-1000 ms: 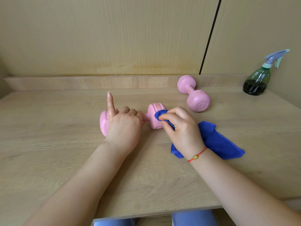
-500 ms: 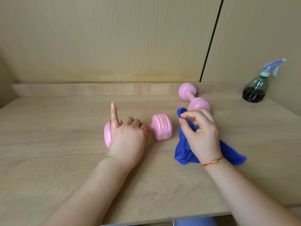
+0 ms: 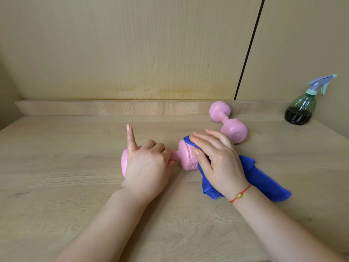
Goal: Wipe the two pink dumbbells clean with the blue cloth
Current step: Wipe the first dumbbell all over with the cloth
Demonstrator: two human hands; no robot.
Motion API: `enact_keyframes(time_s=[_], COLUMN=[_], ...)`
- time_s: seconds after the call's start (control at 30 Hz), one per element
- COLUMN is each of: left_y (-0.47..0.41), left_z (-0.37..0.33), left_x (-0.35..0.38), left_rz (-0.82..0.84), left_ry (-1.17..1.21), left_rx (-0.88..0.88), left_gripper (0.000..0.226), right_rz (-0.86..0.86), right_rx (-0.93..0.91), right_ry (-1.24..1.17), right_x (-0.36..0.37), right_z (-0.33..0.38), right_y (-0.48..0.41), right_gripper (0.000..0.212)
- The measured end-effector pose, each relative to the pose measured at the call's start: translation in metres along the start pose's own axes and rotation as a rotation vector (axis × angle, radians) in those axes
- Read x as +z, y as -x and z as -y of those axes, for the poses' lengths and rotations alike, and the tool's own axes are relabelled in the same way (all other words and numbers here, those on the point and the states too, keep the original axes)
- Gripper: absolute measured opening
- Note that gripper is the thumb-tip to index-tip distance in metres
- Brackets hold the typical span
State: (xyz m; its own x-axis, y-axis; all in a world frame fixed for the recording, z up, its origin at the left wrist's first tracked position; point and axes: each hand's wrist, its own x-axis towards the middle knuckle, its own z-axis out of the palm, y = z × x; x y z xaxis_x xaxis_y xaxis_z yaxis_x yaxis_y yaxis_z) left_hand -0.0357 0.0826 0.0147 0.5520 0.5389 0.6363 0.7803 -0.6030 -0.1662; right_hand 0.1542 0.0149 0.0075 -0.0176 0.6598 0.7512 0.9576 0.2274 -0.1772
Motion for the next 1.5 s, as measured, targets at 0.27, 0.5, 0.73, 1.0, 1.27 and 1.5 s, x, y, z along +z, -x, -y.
enact_keyframes(time_s=[0.27, 0.5, 0.73, 1.0, 1.27, 1.5], left_y=[0.000, -0.001, 0.000, -0.001, -0.001, -0.001], left_z=[-0.002, -0.002, -0.002, -0.001, 0.006, -0.001], left_x=[-0.003, -0.007, -0.005, -0.007, -0.005, -0.012], left_rz=[0.035, 0.075, 0.082, 0.080, 0.050, 0.056], left_ry=[0.012, 0.006, 0.005, 0.002, 0.035, -0.019], left_rx=[-0.011, -0.002, -0.008, 0.007, 0.094, 0.111], left_gripper=[0.024, 0.023, 0.022, 0.025, 0.023, 0.024], right_rz=[-0.080, -0.210, -0.074, -0.228, -0.143, -0.200], right_rx=[-0.141, 0.028, -0.113, 0.028, -0.010, -0.001], right_ry=[-0.083, -0.218, -0.090, -0.272, -0.318, -0.349], right_x=[-0.010, -0.006, -0.006, -0.006, 0.001, -0.001], right_z=[-0.004, -0.004, 0.000, -0.002, -0.002, -0.004], right_y=[0.015, 0.011, 0.015, 0.012, 0.013, 0.012], right_gripper=[0.038, 0.043, 0.034, 0.037, 0.032, 0.035])
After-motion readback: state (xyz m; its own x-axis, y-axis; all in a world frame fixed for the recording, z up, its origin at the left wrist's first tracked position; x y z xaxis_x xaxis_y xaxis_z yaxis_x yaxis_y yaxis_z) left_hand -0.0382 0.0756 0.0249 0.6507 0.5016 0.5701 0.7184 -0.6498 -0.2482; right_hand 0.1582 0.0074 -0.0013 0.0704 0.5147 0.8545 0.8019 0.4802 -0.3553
